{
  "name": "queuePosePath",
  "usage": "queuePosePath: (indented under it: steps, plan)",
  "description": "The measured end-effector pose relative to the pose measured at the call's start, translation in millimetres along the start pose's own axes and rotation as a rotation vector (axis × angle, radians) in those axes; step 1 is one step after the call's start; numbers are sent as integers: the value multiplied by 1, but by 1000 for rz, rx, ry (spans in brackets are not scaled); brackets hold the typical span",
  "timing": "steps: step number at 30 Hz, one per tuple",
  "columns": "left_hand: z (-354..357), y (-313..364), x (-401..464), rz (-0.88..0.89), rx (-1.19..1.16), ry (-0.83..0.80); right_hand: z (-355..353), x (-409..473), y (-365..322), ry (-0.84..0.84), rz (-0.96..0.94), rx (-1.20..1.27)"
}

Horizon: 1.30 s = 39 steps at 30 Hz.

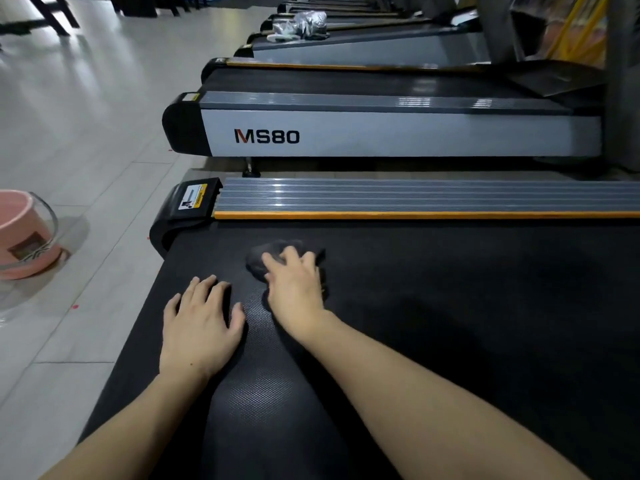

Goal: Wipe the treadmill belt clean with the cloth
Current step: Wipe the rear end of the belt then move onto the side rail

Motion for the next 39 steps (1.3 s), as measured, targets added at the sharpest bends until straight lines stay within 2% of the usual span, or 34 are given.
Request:
queuePosePath:
  steps: [2, 4, 7, 9, 11, 13, 15, 18, 19, 21, 23, 27, 29, 31, 33, 36, 39]
  plan:
    - [0, -1, -1, 9, 4, -4, -1, -6, -11, -51, -190, 61]
    - [2, 0, -1, 20, 8, -10, -21, -11, 36, 6, -185, 33]
    - [2, 0, 0, 4, 1, -20, -61, -29, 148, 170, 9, -60]
    - [2, 1, 0, 0, 4, -24, -81, -49, 196, 198, 172, -85]
    - [3, 0, 1, -4, 1, -30, -77, -56, 207, 203, 392, -133]
    - [2, 1, 0, -7, 3, -27, -59, -46, 169, 177, 503, -162]
    - [1, 1, 0, -5, -5, -19, -30, -27, 85, 140, 336, -84]
    - [-1, 0, -2, -8, -7, -22, 7, -25, -36, 7, -50, 46]
    - [-1, -1, -2, -9, -7, -18, 8, -26, -48, -20, -134, 79]
    - [-1, -2, -2, -3, -14, -16, -3, -24, -26, 1, -214, 96]
    - [-1, -2, -2, -5, -19, -11, -22, -24, 38, 85, -142, 66]
    - [0, 1, -1, -10, -14, -11, -68, -46, 169, 196, 130, -36]
    - [1, 2, 0, -9, -10, -19, -70, -52, 187, 210, 308, -79]
    - [1, 0, -1, -17, -11, -25, -59, -50, 159, 214, 461, -153]
    - [1, 0, -1, -15, -10, -32, -38, -40, 89, 174, 333, -139]
    - [-1, -1, 0, -8, -19, -22, -5, -49, -15, 79, -73, 30]
    - [-8, 2, -3, -2, -37, -7, -22, -55, -4, 85, -265, 82]
Point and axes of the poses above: each hand's wrist, its own x-axis towards the middle knuckle, its own z-axis out of the palm, y = z × x, the point moved 10 cm from there along x, towards the middle knuckle, and after that the axes turned 4 degrees about -z, right-handed, at the moved point
